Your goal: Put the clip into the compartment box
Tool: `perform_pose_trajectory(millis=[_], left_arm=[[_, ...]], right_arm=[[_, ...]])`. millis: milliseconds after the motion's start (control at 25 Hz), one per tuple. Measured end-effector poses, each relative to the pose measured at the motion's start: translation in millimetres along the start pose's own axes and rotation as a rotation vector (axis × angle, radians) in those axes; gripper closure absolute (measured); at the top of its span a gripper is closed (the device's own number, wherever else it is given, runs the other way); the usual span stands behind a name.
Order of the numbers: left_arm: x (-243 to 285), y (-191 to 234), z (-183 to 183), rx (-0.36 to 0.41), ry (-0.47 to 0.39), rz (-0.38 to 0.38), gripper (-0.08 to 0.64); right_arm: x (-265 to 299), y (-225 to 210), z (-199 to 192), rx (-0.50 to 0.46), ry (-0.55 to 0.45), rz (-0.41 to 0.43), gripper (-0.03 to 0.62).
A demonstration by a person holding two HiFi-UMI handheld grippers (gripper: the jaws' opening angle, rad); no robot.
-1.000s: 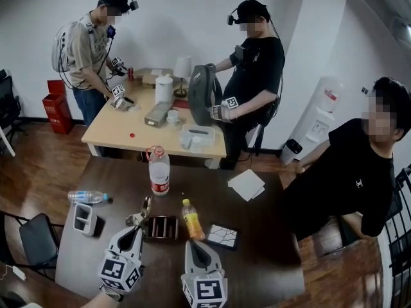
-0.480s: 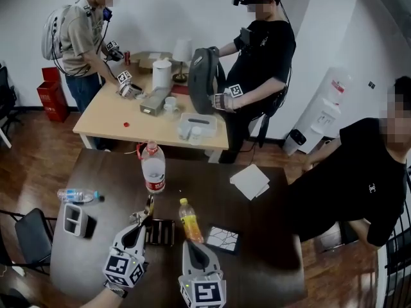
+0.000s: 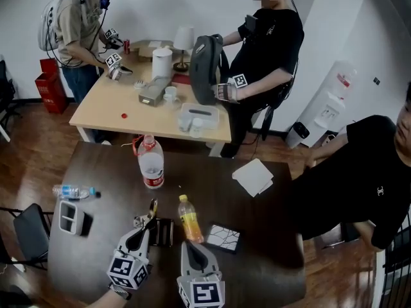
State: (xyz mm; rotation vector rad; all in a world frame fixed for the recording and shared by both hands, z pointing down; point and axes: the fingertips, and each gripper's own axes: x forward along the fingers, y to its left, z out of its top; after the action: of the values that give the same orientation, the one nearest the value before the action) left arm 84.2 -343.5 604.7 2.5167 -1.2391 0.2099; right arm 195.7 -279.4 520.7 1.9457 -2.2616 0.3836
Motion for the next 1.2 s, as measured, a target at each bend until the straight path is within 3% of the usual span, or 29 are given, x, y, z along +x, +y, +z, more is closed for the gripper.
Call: perform_pose_trajectory(millis=[240,640,760,1000,1200], left_arm=[[3,1,-27,0.000,0.076,0.039,0.537],[-2,-7,-51,0.022,0.110,0.051,0.532],[-4,-7,-52,0.007,0.116,0.062,0.449],[-25,-5,-38,-0.003,0.071,0.064,0.423],[-49,-6,-2,0.036,-0.012,0.045,0.436]], right_arm=[[-1,-6,-4,0.013,0.011,-0.011,0.594],[-5,0,-12,0.000,0.019,-0.006,0.594],[-9,2,-9,0.007,0.012,-0.006,0.594],[-17,-2,-6,-0.016,-0.031,-0.029,0.594],[-25,7,9,-0.043,-0.084,-0.025,0.594]])
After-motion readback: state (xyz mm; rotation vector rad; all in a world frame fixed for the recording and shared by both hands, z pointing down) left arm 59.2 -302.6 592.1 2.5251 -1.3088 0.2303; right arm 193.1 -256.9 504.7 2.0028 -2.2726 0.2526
